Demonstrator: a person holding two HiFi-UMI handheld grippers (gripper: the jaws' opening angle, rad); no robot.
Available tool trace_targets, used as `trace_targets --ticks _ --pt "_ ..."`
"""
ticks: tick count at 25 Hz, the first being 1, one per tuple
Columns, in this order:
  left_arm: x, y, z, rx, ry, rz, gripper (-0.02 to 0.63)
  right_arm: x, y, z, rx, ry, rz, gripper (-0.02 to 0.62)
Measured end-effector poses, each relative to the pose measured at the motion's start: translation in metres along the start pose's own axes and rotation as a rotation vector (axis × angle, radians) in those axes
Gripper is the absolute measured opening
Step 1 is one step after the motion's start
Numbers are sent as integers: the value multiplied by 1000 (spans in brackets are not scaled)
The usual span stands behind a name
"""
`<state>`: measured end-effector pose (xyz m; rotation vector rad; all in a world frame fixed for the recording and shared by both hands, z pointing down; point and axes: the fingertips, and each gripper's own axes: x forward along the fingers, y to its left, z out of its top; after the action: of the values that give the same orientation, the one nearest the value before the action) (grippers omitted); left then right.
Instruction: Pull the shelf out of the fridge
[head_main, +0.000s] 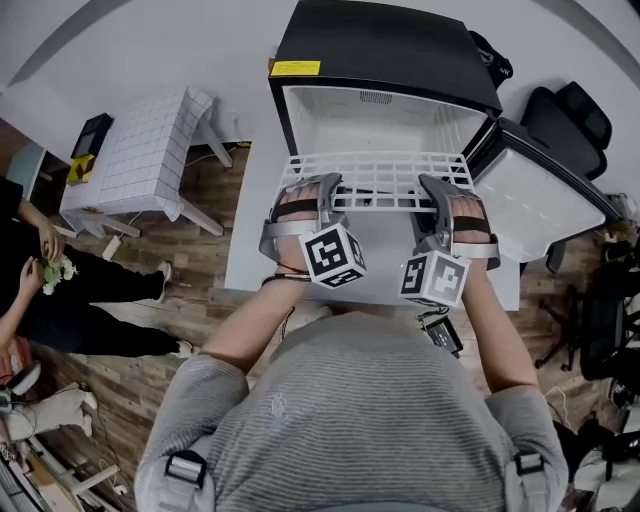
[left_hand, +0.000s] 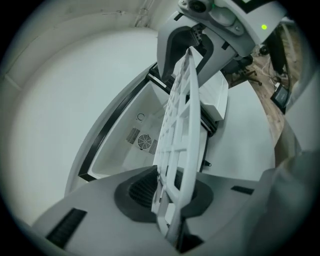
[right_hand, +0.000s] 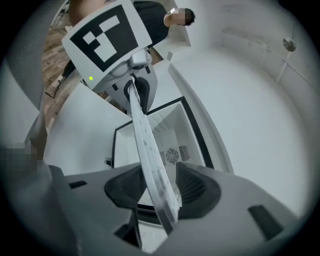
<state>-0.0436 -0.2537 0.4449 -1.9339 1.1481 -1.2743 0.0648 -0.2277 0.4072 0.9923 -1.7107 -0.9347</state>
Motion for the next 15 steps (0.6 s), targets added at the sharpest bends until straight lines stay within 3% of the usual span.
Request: trace_targets --ticks 4,8,11,15 --pt "-3 -10 -6 -43 28 -46 55 -12 0 6 -36 -16 23 173" --pt "-2 -9 -16 -45 88 -32 51 -21 -5 14 -86 -10 24 173" --pt "-5 -5 -23 -97 100 -35 49 -30 -15 17 4 -55 11 174" --pt "-11 -13 -34 -206 100 -88 48 -51 -47 23 231 -183 -25 173"
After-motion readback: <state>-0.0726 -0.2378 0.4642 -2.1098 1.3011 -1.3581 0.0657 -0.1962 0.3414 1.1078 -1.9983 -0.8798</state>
